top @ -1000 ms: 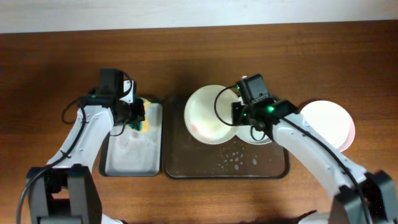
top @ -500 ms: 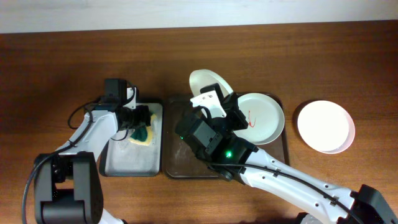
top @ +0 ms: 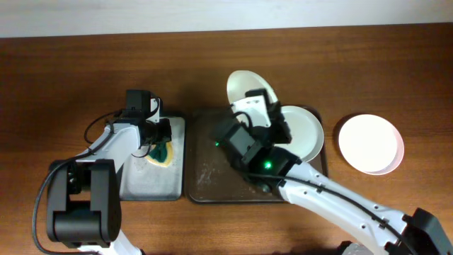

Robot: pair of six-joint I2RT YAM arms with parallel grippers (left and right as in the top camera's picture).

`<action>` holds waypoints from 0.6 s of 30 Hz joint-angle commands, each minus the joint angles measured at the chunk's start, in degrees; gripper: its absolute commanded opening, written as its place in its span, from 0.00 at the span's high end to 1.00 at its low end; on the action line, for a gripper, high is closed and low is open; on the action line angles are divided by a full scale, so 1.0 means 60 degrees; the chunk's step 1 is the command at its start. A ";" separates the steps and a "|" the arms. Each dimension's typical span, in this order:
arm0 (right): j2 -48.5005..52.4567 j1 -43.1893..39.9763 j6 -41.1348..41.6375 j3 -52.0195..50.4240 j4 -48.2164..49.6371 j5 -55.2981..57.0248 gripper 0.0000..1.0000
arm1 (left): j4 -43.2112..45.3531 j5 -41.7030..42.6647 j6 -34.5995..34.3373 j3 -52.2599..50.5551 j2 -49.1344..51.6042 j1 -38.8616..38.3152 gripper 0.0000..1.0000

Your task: Clean dirty plates on tray and stack at the side

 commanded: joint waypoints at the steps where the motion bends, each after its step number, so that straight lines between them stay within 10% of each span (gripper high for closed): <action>1: -0.0331 -0.1027 0.1858 0.0007 -0.0743 -0.1829 0.96 | -0.0262 -0.0386 0.0018 -0.0022 -0.0659 -0.0007 0.43; 2: -0.0656 -0.1763 0.2226 0.0007 -0.0958 -0.2809 0.96 | -0.0579 -0.0382 0.0022 -0.0022 -0.0867 -0.0007 0.18; 3: -0.1002 -0.2517 0.2401 0.0007 -0.1115 -0.3665 0.96 | -0.1035 -0.0379 0.0018 -0.0022 -0.0878 -0.0011 0.14; 9: -0.1679 -0.7981 0.2648 0.0004 -0.3067 -0.6969 0.96 | -0.2871 -0.0095 0.0018 -0.0026 -0.0878 -0.0386 0.23; 14: -0.1679 -1.0590 0.2641 0.0004 -0.3778 -0.8036 0.96 | -0.3333 -0.0244 0.0018 -0.0026 -0.0871 -0.0823 0.95; 18: -0.1650 -1.1009 0.2568 -0.0004 -0.3909 -0.7992 0.96 | -0.3566 -0.0284 0.0018 -0.0026 -0.0871 -0.0823 1.00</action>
